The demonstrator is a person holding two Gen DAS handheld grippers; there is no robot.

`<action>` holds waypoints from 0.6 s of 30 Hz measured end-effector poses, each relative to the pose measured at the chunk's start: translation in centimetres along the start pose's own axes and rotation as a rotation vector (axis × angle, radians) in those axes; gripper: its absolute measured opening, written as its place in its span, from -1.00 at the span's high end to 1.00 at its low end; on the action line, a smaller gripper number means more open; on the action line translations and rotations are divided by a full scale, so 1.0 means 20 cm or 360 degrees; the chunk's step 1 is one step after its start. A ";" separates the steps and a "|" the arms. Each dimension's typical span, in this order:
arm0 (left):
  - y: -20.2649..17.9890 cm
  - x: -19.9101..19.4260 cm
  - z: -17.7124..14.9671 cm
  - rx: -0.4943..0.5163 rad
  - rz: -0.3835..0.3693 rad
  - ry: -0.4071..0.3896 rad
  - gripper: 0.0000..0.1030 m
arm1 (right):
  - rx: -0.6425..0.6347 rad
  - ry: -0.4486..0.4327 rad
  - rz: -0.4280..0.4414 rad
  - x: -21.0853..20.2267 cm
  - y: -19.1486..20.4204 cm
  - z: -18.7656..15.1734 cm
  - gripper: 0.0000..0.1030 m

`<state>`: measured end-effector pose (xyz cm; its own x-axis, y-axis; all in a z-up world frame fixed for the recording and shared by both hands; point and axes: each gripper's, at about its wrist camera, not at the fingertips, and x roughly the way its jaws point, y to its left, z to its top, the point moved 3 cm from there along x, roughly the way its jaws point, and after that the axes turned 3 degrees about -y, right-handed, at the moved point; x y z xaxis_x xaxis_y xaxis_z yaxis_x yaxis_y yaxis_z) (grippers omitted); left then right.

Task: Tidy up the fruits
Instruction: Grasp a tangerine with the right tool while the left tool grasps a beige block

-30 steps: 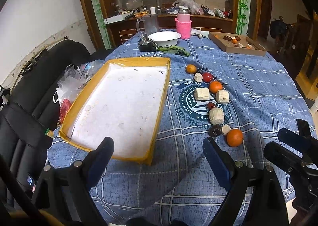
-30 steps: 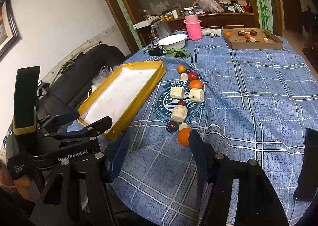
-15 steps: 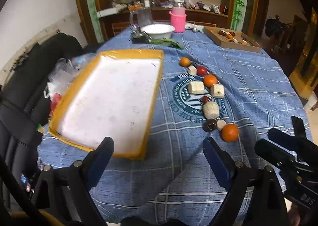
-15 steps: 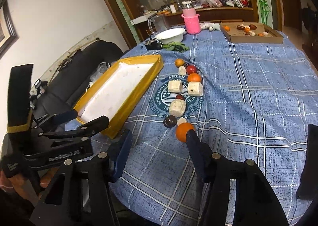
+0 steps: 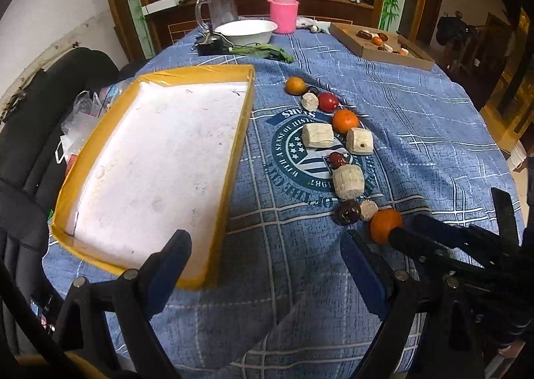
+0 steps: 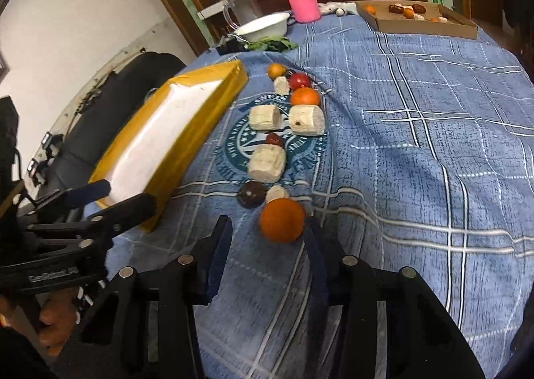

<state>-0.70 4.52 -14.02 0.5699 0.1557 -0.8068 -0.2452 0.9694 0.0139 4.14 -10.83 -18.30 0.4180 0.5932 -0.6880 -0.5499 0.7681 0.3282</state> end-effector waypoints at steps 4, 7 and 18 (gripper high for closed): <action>-0.03 0.05 0.03 0.0017 -0.0044 0.0043 -0.79 | -0.0033 0.0043 -0.0037 0.07 0.00 -0.01 0.25; -0.07 0.09 0.06 0.0033 -0.0088 0.0078 -0.79 | -0.0092 0.0046 -0.0067 0.08 0.00 -0.02 0.41; -0.28 0.38 0.20 0.0094 -0.0334 0.0240 -0.42 | 0.0068 -0.0065 -0.0008 -0.07 -0.13 0.03 0.42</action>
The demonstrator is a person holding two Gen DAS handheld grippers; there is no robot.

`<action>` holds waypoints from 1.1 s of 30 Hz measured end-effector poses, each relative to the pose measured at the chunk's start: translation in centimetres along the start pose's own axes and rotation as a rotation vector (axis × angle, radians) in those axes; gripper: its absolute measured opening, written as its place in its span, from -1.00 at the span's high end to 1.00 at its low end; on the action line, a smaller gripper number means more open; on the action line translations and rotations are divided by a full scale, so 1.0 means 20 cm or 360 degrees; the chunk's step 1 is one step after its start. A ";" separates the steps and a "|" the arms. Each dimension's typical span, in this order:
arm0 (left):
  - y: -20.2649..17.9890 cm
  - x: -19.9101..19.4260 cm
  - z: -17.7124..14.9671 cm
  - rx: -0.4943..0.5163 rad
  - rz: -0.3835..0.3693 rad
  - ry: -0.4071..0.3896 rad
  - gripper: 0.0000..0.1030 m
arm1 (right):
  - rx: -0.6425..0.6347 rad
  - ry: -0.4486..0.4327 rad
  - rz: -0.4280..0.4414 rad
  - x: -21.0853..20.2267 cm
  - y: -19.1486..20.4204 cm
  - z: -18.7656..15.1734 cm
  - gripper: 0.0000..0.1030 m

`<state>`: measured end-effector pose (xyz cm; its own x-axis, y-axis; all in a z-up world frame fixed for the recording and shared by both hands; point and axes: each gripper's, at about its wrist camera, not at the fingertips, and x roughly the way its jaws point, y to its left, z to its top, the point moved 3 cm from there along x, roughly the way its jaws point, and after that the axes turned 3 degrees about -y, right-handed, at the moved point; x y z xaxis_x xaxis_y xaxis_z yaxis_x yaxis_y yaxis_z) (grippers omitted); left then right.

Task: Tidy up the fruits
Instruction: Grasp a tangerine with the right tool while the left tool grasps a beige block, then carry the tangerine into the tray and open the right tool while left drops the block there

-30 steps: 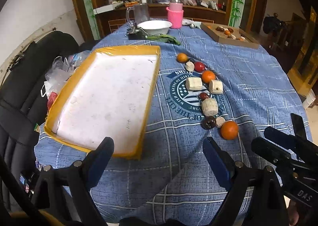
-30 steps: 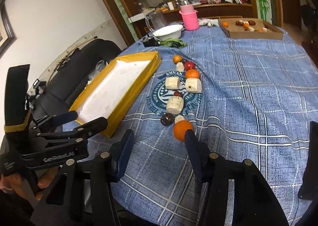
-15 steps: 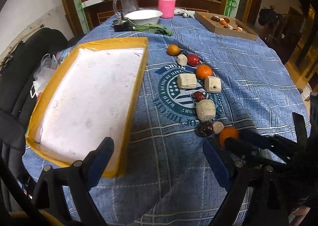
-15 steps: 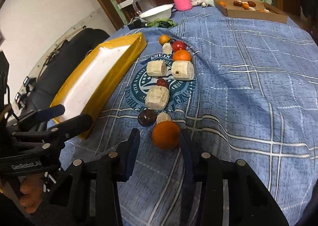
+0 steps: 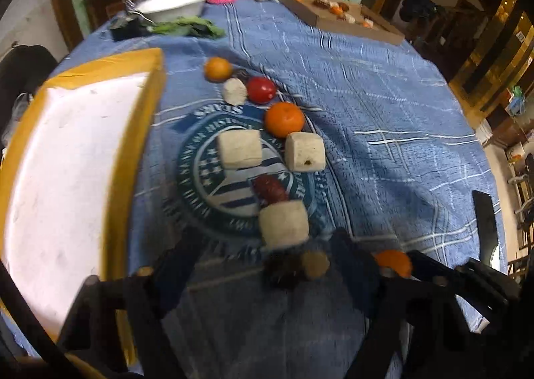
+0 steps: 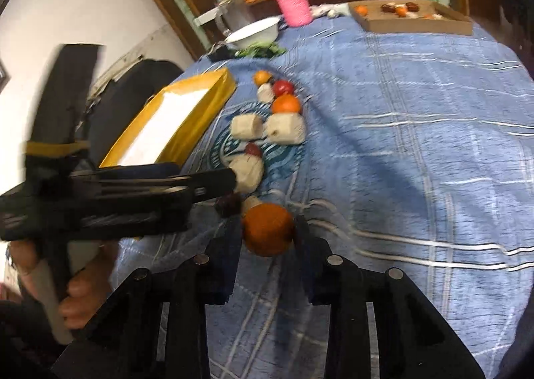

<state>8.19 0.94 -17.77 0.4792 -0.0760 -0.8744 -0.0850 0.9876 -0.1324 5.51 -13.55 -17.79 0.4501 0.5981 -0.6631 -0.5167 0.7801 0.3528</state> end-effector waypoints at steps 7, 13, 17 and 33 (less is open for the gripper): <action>-0.03 0.10 0.01 -0.0058 -0.0077 0.0096 0.29 | 0.0040 0.0007 -0.0011 0.02 -0.06 0.03 0.42; -0.01 0.02 -0.02 -0.0105 -0.0135 0.0088 0.30 | 0.0040 -0.0029 -0.0020 0.00 -0.04 0.08 0.42; 0.10 -0.24 0.00 -0.0151 -0.0170 -0.0068 0.30 | 0.0002 -0.0066 0.0014 -0.02 0.03 0.14 0.42; 0.95 -0.55 -0.15 -0.0536 0.0286 -0.0296 0.30 | -0.0385 0.0099 0.0358 0.36 0.84 0.26 0.43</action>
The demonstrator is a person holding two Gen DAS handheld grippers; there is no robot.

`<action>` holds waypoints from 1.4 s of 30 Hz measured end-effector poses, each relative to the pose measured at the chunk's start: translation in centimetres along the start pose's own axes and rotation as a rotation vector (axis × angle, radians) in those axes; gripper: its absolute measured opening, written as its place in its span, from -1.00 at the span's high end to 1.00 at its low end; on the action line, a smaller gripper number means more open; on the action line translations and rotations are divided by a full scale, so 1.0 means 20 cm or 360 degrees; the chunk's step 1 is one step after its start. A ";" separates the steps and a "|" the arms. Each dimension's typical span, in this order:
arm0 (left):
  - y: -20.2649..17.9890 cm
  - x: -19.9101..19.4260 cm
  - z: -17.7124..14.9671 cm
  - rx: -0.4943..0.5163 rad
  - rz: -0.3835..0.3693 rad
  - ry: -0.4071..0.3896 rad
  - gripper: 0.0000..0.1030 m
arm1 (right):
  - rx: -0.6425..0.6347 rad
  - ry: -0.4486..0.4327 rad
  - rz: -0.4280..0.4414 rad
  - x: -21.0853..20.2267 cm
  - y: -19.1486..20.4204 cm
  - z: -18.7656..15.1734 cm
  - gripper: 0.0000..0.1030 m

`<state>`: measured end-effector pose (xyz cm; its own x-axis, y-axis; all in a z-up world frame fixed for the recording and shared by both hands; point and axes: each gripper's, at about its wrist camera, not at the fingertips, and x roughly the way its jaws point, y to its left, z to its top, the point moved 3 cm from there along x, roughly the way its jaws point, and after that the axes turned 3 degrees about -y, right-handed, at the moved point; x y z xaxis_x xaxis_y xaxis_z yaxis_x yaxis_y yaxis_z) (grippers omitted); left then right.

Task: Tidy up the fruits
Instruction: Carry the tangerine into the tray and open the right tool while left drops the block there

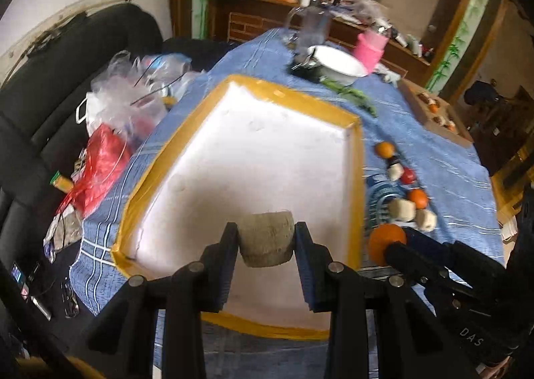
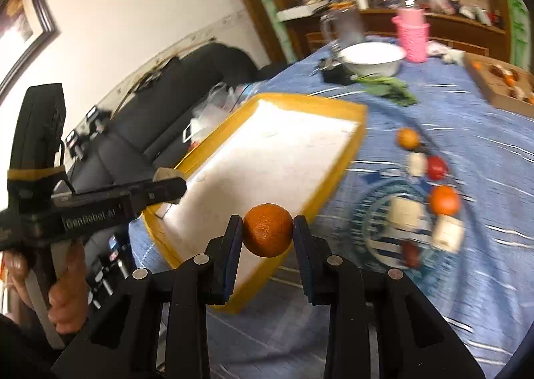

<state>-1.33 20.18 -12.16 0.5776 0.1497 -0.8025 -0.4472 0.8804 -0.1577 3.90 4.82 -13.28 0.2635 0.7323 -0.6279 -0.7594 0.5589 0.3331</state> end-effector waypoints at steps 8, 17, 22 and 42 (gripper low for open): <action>0.15 0.22 -0.10 -0.0017 0.0063 0.0163 0.30 | -0.0129 0.0188 -0.0075 0.35 0.12 -0.03 0.43; 0.19 0.29 -0.15 0.0009 0.0127 0.0191 0.29 | -0.0225 0.0254 -0.0157 0.45 0.12 -0.09 0.42; 0.17 0.29 -0.17 0.0027 0.0158 0.0167 -0.21 | -0.0163 0.0253 -0.0079 0.44 0.10 -0.09 0.37; -0.23 -0.10 -0.11 0.0258 0.0193 -0.0195 -0.43 | 0.0245 -0.0117 -0.0134 -0.29 -0.28 -0.06 -0.28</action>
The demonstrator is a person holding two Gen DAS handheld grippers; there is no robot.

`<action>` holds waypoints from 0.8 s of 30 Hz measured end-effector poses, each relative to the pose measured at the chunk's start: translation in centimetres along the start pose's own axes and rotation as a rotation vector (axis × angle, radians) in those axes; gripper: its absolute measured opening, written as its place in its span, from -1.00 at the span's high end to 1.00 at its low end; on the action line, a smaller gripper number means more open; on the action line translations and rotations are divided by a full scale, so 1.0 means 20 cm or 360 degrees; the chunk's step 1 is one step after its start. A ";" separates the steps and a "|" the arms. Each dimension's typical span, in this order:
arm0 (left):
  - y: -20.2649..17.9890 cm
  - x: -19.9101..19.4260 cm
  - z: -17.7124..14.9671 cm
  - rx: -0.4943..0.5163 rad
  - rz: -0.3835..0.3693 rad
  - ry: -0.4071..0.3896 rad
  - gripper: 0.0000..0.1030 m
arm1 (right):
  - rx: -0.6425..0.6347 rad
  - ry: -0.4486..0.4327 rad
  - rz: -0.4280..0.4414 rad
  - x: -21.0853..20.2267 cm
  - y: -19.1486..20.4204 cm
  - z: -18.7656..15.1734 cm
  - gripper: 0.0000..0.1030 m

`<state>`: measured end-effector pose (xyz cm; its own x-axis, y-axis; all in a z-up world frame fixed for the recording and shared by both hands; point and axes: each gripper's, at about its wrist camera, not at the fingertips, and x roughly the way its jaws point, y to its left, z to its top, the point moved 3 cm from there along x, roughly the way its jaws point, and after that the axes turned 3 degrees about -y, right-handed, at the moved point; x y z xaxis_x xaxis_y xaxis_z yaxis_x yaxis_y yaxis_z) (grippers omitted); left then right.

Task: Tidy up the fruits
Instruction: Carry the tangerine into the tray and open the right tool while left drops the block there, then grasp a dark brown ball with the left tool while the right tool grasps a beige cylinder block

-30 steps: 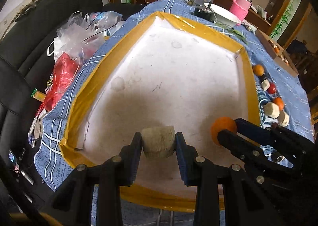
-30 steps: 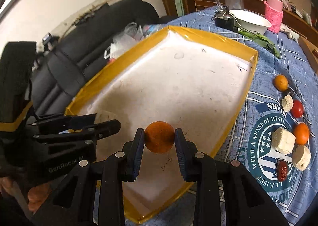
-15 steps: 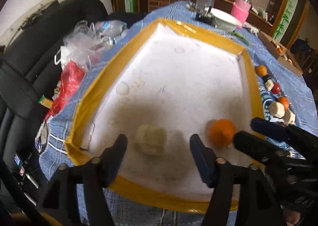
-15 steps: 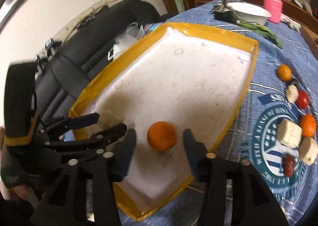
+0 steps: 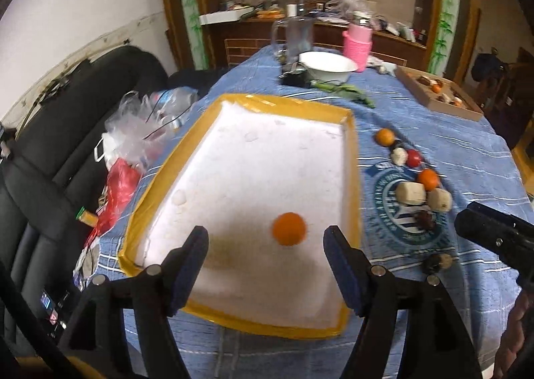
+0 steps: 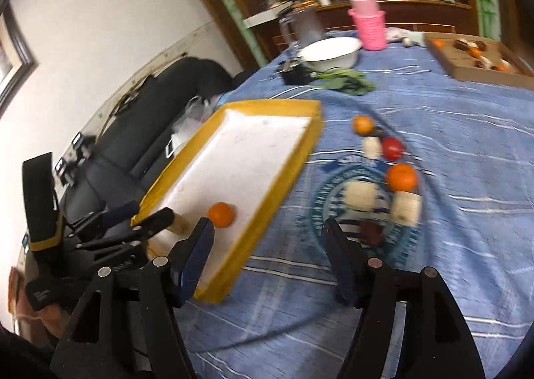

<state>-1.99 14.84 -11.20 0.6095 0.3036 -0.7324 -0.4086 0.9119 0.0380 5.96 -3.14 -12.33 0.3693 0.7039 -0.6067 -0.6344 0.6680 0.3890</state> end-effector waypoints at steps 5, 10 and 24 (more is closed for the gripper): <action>-0.11 -0.06 -0.01 0.0010 -0.0198 0.0020 -0.49 | 0.0055 -0.0085 -0.0056 -0.15 -0.15 0.01 -0.29; -0.31 -0.04 -0.04 0.0102 -0.0379 0.0111 -0.49 | 0.0104 -0.0149 -0.0106 -0.25 -0.27 -0.01 -0.29; -0.76 0.25 -0.19 0.0349 -0.0574 0.0377 -0.23 | 0.0325 -0.0047 -0.0258 -0.19 -0.56 -0.15 -0.26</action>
<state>4.65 1.52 -18.12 0.5038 -0.0909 -0.8590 -0.0311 0.9919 -0.1232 9.61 -13.98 -16.32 0.4762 0.5886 -0.6533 -0.4162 0.8053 0.4223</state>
